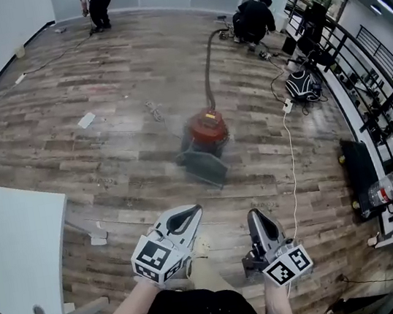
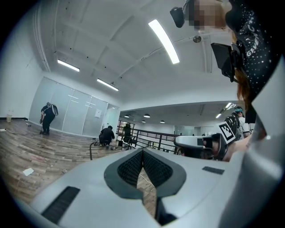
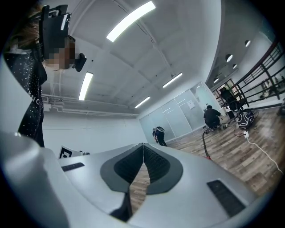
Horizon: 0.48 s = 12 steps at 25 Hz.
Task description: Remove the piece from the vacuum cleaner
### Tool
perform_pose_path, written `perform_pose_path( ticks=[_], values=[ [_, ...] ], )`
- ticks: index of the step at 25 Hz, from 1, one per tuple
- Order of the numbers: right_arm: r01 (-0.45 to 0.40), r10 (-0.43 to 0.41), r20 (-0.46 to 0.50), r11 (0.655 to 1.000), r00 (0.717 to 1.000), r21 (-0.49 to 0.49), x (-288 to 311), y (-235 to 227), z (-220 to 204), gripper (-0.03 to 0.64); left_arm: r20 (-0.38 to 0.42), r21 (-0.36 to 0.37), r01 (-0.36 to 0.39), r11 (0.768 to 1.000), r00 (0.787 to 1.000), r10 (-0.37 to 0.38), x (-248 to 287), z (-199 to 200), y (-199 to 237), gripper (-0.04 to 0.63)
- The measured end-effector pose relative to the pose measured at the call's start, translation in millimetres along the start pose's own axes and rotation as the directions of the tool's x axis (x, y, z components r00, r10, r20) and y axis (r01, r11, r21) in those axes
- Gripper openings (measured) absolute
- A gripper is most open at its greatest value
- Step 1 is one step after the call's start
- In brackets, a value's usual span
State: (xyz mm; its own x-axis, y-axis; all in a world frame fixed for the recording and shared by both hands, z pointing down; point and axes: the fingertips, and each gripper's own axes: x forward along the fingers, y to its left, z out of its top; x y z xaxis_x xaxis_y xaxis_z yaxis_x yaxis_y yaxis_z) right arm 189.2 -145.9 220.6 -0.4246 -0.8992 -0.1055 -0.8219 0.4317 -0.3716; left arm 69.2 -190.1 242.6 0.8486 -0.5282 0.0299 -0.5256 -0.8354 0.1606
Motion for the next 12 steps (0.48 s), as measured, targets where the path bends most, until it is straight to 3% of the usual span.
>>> perform_pose_path(
  ticks=[6,9,12],
  values=[
    [0.012,-0.012,0.007,1.0,1.0,0.018,51.7,-84.7,23.0,0.012,0.017,0.023,0.04,0.999,0.999,-0.04,80.2,17.7,37.6,0.009],
    [0.014,-0.015,0.014,1.0,1.0,0.02,73.5,-116.6,36.1,0.012,0.041,0.008,0.088,0.996,0.995,-0.088,113.1,25.1,57.7,0.009],
    [0.007,-0.007,-0.007,1.0,1.0,0.015,94.0,-149.2,42.2,0.012,0.068,-0.001,0.09,0.996,0.994,-0.09,144.3,33.3,85.5,0.009]
  ],
)
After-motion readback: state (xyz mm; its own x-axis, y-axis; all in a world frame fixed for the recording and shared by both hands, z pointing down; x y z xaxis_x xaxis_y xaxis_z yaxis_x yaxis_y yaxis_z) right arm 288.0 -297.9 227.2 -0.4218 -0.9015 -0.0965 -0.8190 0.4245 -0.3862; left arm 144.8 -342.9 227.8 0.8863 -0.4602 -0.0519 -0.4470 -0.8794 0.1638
